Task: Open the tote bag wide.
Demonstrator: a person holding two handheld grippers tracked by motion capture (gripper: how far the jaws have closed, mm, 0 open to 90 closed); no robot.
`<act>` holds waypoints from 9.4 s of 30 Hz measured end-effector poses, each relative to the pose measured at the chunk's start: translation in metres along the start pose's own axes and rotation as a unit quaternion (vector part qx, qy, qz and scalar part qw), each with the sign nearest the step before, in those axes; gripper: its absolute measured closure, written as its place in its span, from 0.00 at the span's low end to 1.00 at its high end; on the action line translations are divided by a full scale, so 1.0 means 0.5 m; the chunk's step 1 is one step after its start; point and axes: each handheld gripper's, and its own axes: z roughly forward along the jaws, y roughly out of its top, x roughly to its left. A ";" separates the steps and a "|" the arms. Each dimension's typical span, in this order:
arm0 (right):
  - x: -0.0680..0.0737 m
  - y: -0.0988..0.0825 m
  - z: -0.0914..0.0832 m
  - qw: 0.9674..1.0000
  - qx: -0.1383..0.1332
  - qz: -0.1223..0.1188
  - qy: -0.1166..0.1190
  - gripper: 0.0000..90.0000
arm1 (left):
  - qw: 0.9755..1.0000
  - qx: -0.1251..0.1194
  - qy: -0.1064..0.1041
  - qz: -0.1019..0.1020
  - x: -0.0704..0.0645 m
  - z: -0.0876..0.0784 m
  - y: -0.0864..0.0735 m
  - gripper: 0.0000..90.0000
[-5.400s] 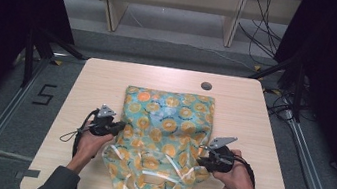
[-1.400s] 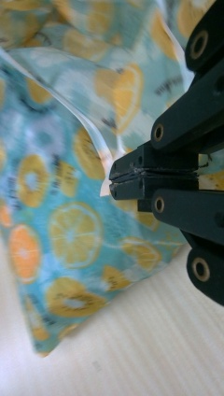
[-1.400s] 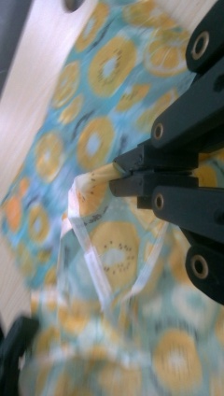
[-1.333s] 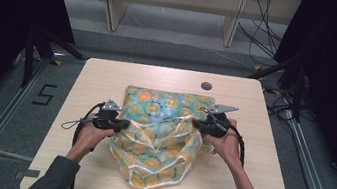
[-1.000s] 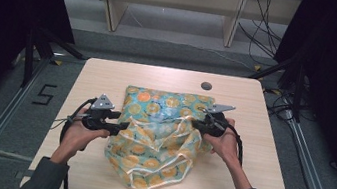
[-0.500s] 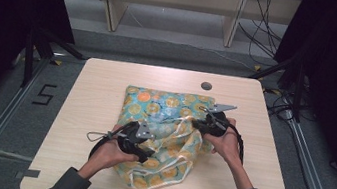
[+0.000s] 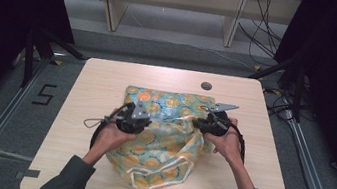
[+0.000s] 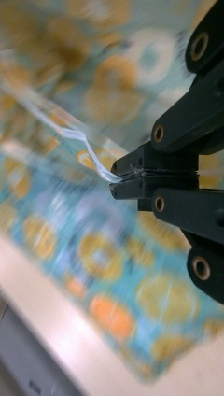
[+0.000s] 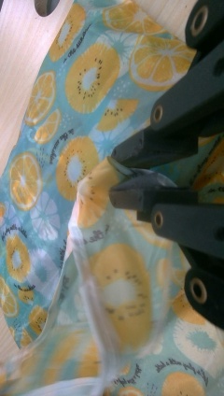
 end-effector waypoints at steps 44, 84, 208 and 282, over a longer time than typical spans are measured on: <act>0.000 0.020 0.013 0.997 0.017 -0.044 -0.065 0.98 | 0.998 0.035 -0.059 0.007 -0.071 -0.040 0.001 0.52; 0.067 -0.001 -0.177 0.999 -0.031 -0.017 0.003 0.65 | 0.999 0.022 -0.040 0.012 -0.059 -0.002 -0.057 1.00; 0.037 -0.050 -0.078 0.994 0.077 -0.024 -0.069 0.60 | 0.995 0.048 -0.024 -0.082 0.000 0.112 0.128 0.39; -0.037 0.078 0.028 0.999 0.003 0.019 -0.032 0.67 | 0.998 0.059 -0.028 -0.010 0.023 0.152 0.071 0.99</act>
